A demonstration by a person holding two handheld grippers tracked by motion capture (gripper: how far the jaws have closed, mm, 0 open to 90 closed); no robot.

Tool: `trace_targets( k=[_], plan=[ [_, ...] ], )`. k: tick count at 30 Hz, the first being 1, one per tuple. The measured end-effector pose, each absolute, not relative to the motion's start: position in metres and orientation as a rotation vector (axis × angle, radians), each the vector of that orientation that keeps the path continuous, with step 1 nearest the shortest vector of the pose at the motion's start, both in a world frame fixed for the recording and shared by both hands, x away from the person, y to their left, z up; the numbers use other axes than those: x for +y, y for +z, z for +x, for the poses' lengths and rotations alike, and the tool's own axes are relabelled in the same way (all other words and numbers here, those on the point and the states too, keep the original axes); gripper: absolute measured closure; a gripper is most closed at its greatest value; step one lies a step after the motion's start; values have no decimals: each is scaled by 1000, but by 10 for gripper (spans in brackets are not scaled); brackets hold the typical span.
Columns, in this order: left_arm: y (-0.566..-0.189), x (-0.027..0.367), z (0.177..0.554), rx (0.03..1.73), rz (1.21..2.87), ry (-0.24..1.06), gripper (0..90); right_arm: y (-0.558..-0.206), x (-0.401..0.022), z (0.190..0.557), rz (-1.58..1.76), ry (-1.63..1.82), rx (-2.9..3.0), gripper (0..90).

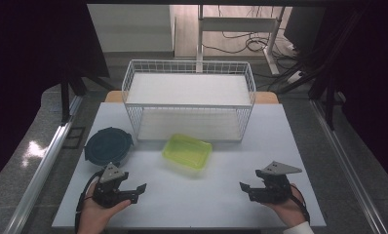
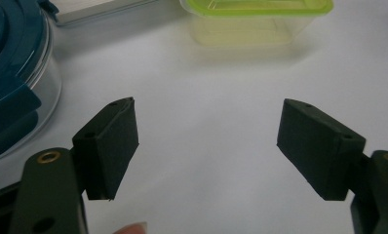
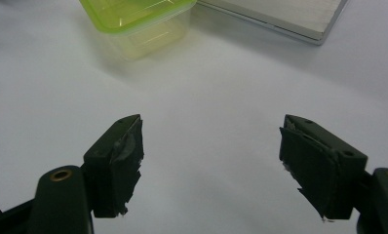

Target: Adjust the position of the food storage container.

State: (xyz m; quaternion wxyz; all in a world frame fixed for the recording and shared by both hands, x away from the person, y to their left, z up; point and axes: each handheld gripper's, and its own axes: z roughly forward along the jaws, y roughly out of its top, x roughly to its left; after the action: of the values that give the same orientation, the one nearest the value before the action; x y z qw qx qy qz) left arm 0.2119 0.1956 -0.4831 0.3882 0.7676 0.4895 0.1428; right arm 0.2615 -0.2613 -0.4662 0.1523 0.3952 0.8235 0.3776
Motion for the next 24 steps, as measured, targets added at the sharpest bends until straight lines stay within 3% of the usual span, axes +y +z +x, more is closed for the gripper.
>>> trace_targets(
  k=[10,12,19,24],
  plan=[
    [-471,193,214,1210,1949,319,273,-469,-262,264,1149,1083,2377,245],
    [-466,192,211,1183,1958,239,272,-467,-261,261,1139,1091,2377,246],
    [-450,207,215,1196,1947,266,312,-467,-258,259,1132,1082,2375,246],
    [-428,219,227,1197,1960,353,345,-468,-259,259,1142,1067,2378,245]
  ],
)
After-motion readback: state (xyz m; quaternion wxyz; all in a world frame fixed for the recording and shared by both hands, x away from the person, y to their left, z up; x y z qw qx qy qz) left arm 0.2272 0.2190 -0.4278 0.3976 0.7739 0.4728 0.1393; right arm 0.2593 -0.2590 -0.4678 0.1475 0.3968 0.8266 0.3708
